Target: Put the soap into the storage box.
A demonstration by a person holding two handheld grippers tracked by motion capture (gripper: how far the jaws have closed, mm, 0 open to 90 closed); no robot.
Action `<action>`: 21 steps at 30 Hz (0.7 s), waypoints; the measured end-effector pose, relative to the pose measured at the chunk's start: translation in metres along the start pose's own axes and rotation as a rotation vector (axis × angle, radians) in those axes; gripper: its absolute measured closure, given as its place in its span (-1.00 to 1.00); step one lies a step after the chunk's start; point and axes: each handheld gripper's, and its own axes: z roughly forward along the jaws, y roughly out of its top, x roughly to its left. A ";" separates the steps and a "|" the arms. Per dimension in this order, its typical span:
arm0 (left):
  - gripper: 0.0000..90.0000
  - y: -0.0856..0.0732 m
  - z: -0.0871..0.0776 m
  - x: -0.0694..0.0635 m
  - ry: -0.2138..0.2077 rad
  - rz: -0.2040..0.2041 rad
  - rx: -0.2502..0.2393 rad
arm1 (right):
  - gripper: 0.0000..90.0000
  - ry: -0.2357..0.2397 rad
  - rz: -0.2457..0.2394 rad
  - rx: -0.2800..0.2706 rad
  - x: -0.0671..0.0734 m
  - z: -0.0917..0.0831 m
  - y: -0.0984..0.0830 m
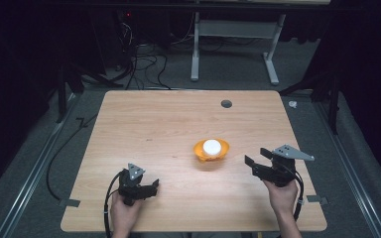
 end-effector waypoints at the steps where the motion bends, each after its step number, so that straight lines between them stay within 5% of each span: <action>1: -0.67 0.000 0.000 0.000 0.000 0.000 0.000 | -0.32 0.000 0.003 0.001 0.000 0.000 -0.001; 21: -0.67 0.000 0.000 0.000 0.000 0.000 0.000 | -0.32 -0.002 0.056 0.030 -0.008 0.000 -0.024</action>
